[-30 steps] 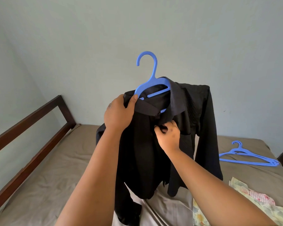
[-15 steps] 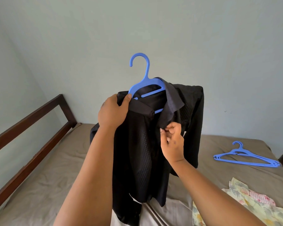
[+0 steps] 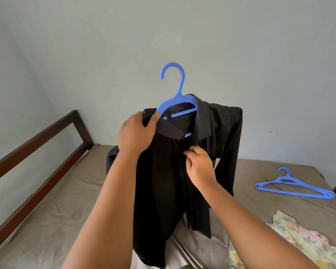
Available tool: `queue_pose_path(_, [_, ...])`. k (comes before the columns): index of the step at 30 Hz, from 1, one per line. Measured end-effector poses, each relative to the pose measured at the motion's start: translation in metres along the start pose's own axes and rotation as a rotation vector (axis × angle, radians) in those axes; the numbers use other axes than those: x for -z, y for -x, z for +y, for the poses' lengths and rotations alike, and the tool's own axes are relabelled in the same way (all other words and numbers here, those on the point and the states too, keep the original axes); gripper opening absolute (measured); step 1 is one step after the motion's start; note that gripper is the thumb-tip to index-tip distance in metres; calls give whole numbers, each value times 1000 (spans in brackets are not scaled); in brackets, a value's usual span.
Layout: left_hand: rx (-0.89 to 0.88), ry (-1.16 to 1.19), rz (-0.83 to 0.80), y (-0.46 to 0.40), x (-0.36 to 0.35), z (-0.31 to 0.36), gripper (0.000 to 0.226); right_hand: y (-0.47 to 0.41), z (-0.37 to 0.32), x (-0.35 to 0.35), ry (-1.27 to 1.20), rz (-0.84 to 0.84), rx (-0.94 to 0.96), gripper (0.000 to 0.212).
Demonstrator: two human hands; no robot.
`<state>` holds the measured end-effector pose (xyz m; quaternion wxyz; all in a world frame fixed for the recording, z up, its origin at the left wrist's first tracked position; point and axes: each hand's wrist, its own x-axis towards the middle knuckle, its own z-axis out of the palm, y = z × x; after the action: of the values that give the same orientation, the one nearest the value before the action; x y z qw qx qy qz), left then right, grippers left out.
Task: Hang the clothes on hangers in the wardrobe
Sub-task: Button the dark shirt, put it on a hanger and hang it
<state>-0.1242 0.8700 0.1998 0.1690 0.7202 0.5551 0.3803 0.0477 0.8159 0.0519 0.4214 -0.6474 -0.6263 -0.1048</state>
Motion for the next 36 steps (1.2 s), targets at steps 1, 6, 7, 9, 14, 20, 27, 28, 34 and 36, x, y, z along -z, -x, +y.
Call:
queue_pose_path(1, [-6,6,2,1,0,1,50,-3,-2,-1,-19,10,-45,22])
queue_pose_path(6, [-5,-14,17,2,2,4,47,-7,-5,-2,-162,-25,-237,40])
queue_pose_path(7, [-5,-16,19,2,2,4,48,-7,-6,-1,-185,-47,-213,40])
queue_pose_path(9, [-11,-16,22,2,2,3,49,-6,-10,0,-213,-66,-142,36])
queue_pose_path(14, [-20,5,-7,2,5,4,49,-7,-18,-3,-237,-55,-177,41])
queue_pose_path(20, [-61,30,-57,4,8,6,43,-17,-18,0,-229,-30,-250,32])
queue_pose_path(27, [-81,-115,97,2,8,-6,43,-13,-17,0,-287,-64,-247,15])
queue_pose_path(28, [-72,-147,123,3,5,-10,40,-10,-17,1,-319,-98,-248,14])
queue_pose_path(34, [127,30,-200,10,-21,-39,24,-8,-22,10,-533,-270,-461,16])
queue_pose_path(36, [115,120,-363,16,-26,-38,16,-11,-23,12,-550,-264,-486,16])
